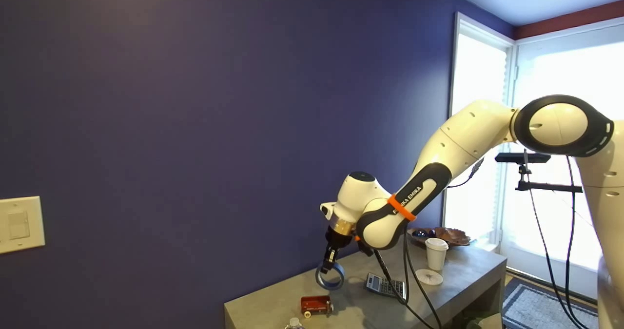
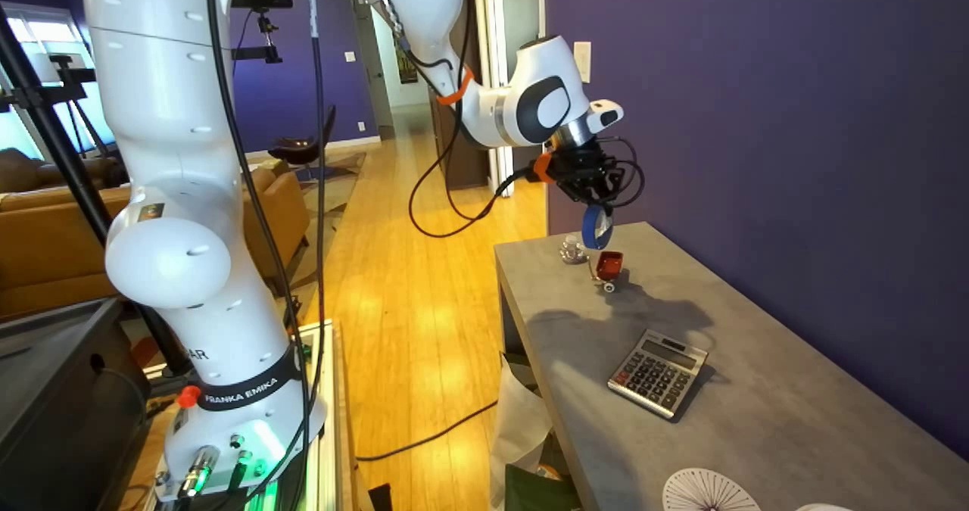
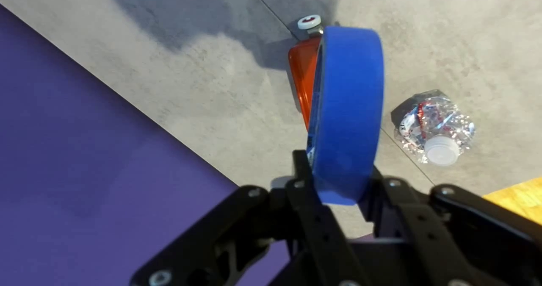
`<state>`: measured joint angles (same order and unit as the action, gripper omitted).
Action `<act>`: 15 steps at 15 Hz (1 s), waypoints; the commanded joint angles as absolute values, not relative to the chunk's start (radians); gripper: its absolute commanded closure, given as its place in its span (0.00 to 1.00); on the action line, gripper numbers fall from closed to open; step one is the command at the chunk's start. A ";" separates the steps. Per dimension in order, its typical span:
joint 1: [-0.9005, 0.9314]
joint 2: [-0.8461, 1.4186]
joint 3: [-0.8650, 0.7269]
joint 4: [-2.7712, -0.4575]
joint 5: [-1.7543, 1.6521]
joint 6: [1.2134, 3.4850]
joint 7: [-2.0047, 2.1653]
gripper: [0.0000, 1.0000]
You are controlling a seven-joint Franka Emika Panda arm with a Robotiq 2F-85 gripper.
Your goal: Put the blue masking tape in the toy cart in an upright position
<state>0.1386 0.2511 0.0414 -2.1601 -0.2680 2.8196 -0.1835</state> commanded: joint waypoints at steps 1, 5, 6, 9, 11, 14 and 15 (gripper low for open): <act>0.126 0.250 0.052 -2.159 -0.270 2.817 -0.185 0.72; 0.103 0.292 0.097 -2.130 -0.237 2.821 -0.288 0.93; 0.100 0.306 0.106 -2.119 -0.236 2.819 -0.312 0.93; 0.100 0.344 0.113 -2.083 -0.268 2.821 -0.351 0.93; 0.102 0.365 0.107 -2.056 -0.286 2.822 -0.372 0.93; 0.098 0.390 0.104 -2.023 -0.293 2.821 -0.402 0.93; 0.092 0.399 0.110 -2.013 -0.287 2.819 -0.417 0.93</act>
<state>0.1100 0.3638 0.0986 -2.0608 -0.2698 2.8193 -0.3798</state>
